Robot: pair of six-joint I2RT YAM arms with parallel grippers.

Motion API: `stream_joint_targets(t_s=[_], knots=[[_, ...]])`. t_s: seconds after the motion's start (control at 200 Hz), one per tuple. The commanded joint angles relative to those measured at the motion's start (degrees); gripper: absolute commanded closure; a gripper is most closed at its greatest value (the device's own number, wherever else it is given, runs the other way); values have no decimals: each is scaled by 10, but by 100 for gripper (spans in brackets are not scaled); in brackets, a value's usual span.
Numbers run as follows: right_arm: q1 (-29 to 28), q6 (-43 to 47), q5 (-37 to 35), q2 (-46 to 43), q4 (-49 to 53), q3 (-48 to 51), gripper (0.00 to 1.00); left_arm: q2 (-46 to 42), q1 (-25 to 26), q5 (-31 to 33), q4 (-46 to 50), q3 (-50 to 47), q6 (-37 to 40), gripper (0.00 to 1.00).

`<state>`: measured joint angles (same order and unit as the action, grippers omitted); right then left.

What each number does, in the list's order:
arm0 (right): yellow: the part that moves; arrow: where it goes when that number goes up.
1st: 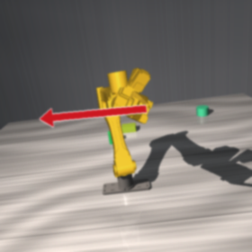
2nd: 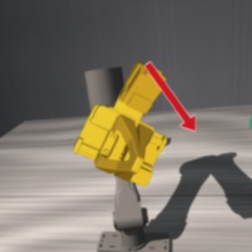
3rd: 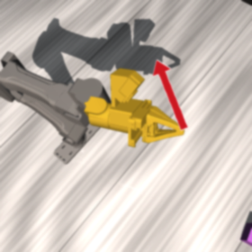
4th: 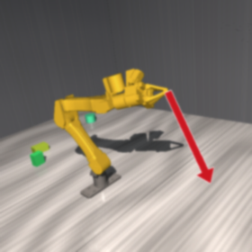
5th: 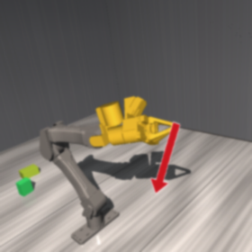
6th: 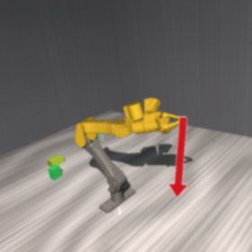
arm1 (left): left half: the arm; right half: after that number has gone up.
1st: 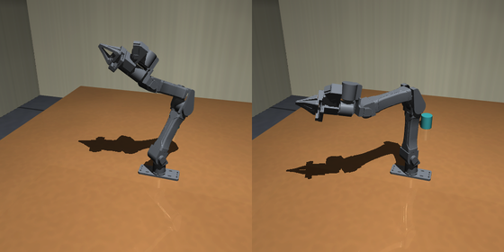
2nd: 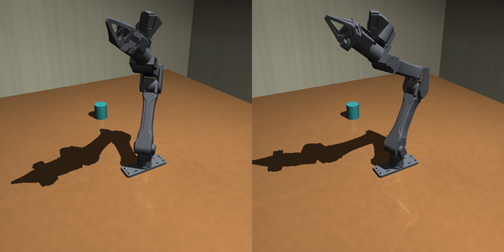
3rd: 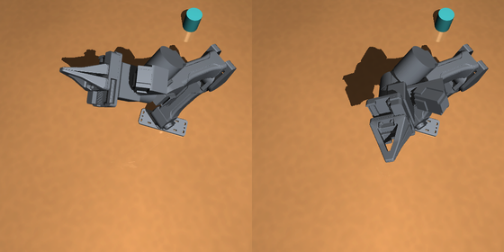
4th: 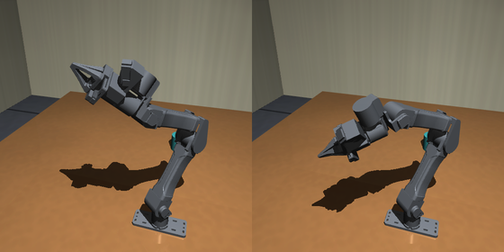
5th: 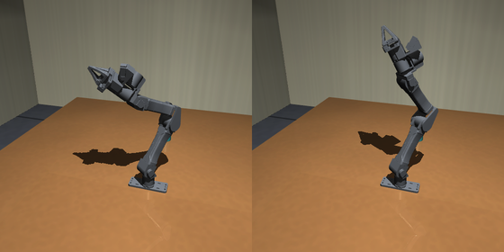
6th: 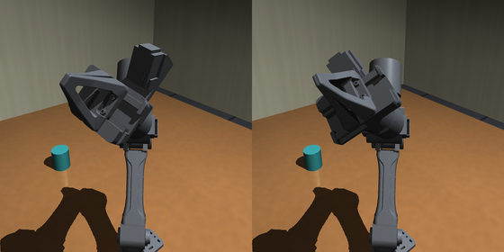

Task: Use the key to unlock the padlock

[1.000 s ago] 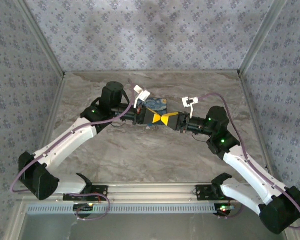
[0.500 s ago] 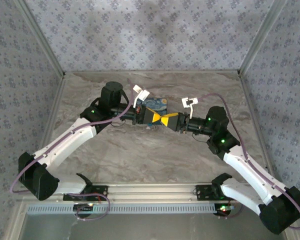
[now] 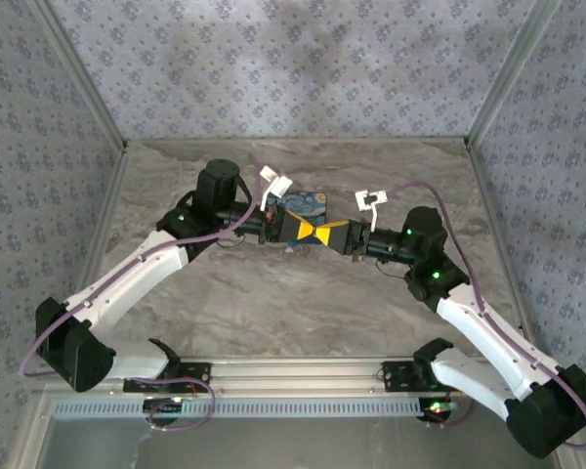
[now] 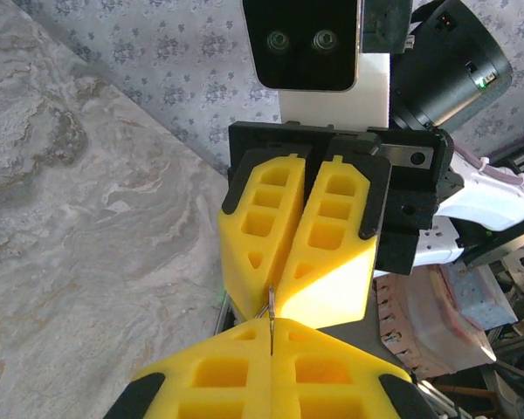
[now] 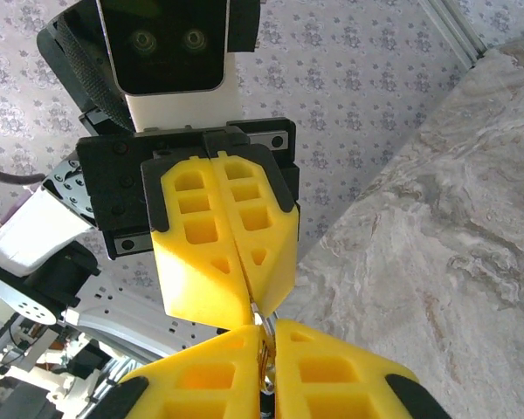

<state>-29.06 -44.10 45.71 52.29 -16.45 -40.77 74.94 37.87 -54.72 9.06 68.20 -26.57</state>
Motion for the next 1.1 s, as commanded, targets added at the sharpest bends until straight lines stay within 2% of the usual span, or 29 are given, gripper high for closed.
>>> stream_joint_targets(t_s=[0.0, 0.145, 0.575, 0.869, 0.889, 0.914, 0.939, 1.034, 1.094], knots=[[-1, 11, 8, -2, -3, -18, 93, -13, -2, -10, -8, 2, 4, 100], [-1, 19, 5, -3, 4, -19, 100, -15, -2, -14, -8, -1, 6, 100], [-25, 63, -11, -19, 19, -24, 100, -5, 11, -32, 2, 5, 14, 100], [-15, 65, -21, -37, 25, -16, 100, -12, 2, -6, 11, 7, 19, 100], [-15, 66, -23, -38, 27, -16, 100, -11, 1, -4, 12, 6, 17, 94], [-15, 68, -25, -40, 30, -16, 100, -12, 0, 1, 12, 6, 14, 81], [-15, 68, -28, -40, 33, -15, 100, -11, -1, 4, 11, 5, 12, 72], [-6, 73, -39, -42, 47, -14, 100, -18, -7, 21, -1, -5, 0, 56], [4, 74, -48, -41, 55, -13, 100, -28, -15, 46, -3, -14, -5, 49]])
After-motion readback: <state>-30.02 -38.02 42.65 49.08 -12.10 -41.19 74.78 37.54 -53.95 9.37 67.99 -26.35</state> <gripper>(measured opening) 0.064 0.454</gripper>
